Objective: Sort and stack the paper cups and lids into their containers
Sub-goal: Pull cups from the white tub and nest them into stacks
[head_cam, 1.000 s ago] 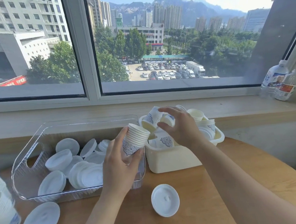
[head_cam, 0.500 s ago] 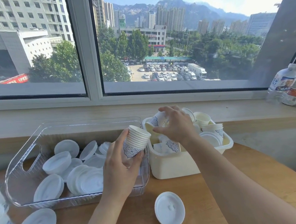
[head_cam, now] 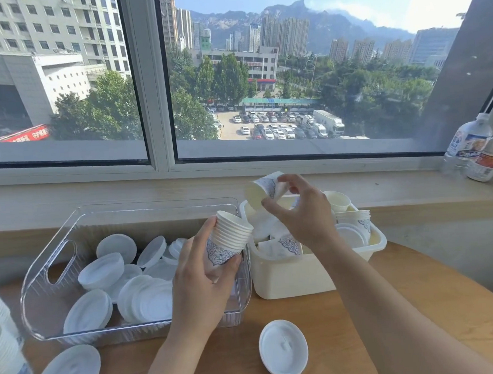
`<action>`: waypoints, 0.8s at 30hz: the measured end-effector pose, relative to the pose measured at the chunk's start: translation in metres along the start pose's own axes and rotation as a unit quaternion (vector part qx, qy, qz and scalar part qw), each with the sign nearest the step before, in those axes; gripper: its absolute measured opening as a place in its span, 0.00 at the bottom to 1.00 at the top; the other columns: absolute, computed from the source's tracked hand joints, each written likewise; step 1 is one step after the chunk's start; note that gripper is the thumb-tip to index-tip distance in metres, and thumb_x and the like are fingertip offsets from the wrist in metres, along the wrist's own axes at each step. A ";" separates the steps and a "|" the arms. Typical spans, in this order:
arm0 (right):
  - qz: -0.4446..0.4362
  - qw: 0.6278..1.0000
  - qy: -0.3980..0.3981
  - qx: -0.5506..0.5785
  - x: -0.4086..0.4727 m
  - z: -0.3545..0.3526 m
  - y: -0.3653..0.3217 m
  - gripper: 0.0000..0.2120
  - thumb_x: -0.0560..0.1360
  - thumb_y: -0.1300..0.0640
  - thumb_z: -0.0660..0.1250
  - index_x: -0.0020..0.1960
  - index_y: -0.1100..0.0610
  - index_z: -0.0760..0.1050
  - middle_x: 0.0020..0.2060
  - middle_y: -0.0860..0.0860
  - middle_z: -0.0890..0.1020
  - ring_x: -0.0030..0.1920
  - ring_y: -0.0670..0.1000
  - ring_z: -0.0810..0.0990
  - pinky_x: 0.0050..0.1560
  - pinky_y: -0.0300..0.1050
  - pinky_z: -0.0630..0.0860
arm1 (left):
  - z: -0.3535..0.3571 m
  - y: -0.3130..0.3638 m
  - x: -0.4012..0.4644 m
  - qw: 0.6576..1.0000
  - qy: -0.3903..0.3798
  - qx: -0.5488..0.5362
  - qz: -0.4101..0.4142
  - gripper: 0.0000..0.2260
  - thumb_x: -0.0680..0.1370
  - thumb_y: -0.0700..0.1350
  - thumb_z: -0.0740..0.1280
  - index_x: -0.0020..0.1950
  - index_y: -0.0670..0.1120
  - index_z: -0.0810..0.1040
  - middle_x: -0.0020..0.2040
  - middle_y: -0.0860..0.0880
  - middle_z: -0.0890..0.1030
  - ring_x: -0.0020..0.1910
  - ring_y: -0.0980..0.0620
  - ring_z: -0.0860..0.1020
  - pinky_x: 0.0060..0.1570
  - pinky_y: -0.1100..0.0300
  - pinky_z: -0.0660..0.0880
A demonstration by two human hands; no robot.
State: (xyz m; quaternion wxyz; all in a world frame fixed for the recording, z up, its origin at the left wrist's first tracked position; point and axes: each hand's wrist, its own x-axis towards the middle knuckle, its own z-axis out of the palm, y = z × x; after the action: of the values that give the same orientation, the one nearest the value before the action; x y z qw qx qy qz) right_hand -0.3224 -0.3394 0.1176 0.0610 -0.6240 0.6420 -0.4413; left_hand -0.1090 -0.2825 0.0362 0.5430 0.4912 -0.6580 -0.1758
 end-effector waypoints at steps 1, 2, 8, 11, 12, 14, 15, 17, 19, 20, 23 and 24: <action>0.016 0.998 -0.013 0.066 -0.004 -0.008 -0.002 0.22 0.72 0.40 0.77 0.63 0.45 0.79 0.52 0.41 0.83 0.57 0.45 0.81 0.60 0.46 0.76 | -0.001 0.001 0.000 1.000 0.000 0.000 0.000 0.33 0.75 0.58 0.72 0.79 0.62 0.66 0.66 0.61 0.73 0.64 0.76 0.68 0.52 0.79 0.66; 0.034 0.990 -0.033 0.132 -0.009 -0.016 -0.006 0.20 0.74 0.42 0.77 0.63 0.45 0.79 0.52 0.43 0.85 0.56 0.43 0.82 0.58 0.45 0.77 | -0.001 0.003 -0.001 1.000 0.000 -0.002 0.000 0.33 0.75 0.56 0.73 0.79 0.62 0.66 0.66 0.61 0.73 0.64 0.76 0.67 0.53 0.79 0.66; 0.084 0.942 -0.150 0.289 -0.037 -0.051 -0.027 0.13 0.79 0.44 0.71 0.63 0.42 0.81 0.51 0.48 0.88 0.55 0.45 0.86 0.57 0.46 0.73 | -0.003 0.022 -0.007 1.000 -0.011 -0.007 0.009 0.33 0.77 0.50 0.76 0.79 0.59 0.68 0.66 0.59 0.74 0.64 0.75 0.68 0.54 0.83 0.64; 0.090 0.932 -0.180 0.302 -0.048 -0.059 -0.034 0.12 0.82 0.44 0.66 0.63 0.42 0.82 0.54 0.49 0.87 0.57 0.47 0.86 0.63 0.49 0.73 | -0.006 0.033 -0.012 1.000 -0.013 -0.003 0.015 0.33 0.77 0.49 0.77 0.79 0.61 0.67 0.66 0.58 0.75 0.64 0.74 0.69 0.54 0.82 0.65; 0.092 0.930 -0.191 0.301 -0.052 -0.061 -0.037 0.12 0.83 0.44 0.65 0.63 0.42 0.82 0.55 0.49 0.87 0.57 0.47 0.86 0.63 0.49 0.73 | -0.007 0.036 -0.014 1.000 -0.015 -0.001 0.018 0.34 0.77 0.49 0.77 0.79 0.62 0.66 0.66 0.58 0.75 0.64 0.74 0.69 0.54 0.82 0.65; 0.100 0.928 -0.203 0.297 -0.058 -0.066 -0.042 0.13 0.83 0.43 0.64 0.64 0.43 0.81 0.55 0.48 0.87 0.57 0.46 0.86 0.61 0.49 0.73 | -0.010 0.042 -0.019 1.000 -0.019 0.001 0.022 0.35 0.77 0.49 0.77 0.79 0.62 0.65 0.66 0.59 0.74 0.64 0.73 0.69 0.55 0.80 0.66; 0.104 0.928 -0.203 0.294 -0.060 -0.068 -0.045 0.13 0.83 0.42 0.63 0.63 0.43 0.81 0.55 0.48 0.88 0.56 0.46 0.86 0.61 0.48 0.73 | -0.011 0.043 -0.021 1.000 -0.020 0.000 0.024 0.35 0.77 0.48 0.77 0.79 0.63 0.64 0.66 0.59 0.74 0.64 0.73 0.69 0.55 0.79 0.66; 0.111 0.930 -0.201 0.287 -0.063 -0.072 -0.050 0.13 0.83 0.41 0.63 0.61 0.42 0.81 0.54 0.47 0.88 0.55 0.45 0.86 0.61 0.48 0.74 | -0.015 0.048 -0.025 0.999 -0.023 -0.001 0.025 0.36 0.77 0.48 0.77 0.80 0.64 0.63 0.67 0.59 0.73 0.65 0.71 0.70 0.55 0.77 0.67; 0.111 0.932 -0.195 0.283 -0.065 -0.076 -0.055 0.13 0.83 0.40 0.62 0.59 0.42 0.82 0.53 0.47 0.88 0.53 0.44 0.86 0.58 0.46 0.75 | -0.018 0.051 -0.028 0.999 -0.024 -0.002 0.026 0.36 0.77 0.48 0.76 0.80 0.65 0.62 0.67 0.60 0.73 0.66 0.70 0.70 0.55 0.78 0.67; 0.111 0.935 -0.187 0.281 -0.066 -0.078 -0.056 0.14 0.83 0.39 0.62 0.57 0.43 0.83 0.52 0.46 0.88 0.53 0.43 0.86 0.57 0.44 0.75 | -0.020 0.052 -0.030 0.999 -0.023 -0.002 0.028 0.37 0.77 0.48 0.76 0.80 0.65 0.62 0.67 0.60 0.72 0.66 0.70 0.70 0.55 0.79 0.67; 0.111 0.941 -0.175 0.268 -0.070 -0.083 -0.059 0.17 0.83 0.39 0.61 0.52 0.47 0.85 0.49 0.45 0.88 0.51 0.41 0.86 0.54 0.41 0.74 | -0.025 0.057 -0.034 0.999 -0.018 -0.006 0.028 0.37 0.77 0.47 0.76 0.80 0.65 0.61 0.67 0.59 0.73 0.67 0.66 0.71 0.57 0.79 0.66; 0.110 0.943 -0.180 0.259 -0.071 -0.085 -0.060 0.18 0.83 0.39 0.62 0.52 0.49 0.86 0.49 0.44 0.88 0.51 0.41 0.85 0.53 0.40 0.74 | -0.026 0.059 -0.035 0.999 -0.018 -0.007 0.030 0.37 0.77 0.47 0.76 0.80 0.65 0.61 0.67 0.59 0.73 0.67 0.65 0.71 0.57 0.77 0.66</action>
State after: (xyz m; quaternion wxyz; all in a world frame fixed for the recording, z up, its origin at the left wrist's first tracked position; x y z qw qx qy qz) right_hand -0.3159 -0.2268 0.1731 0.3829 -0.5812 0.5488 -0.4630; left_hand -0.1156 -0.2186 0.0708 0.5394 0.4642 -0.6808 -0.1733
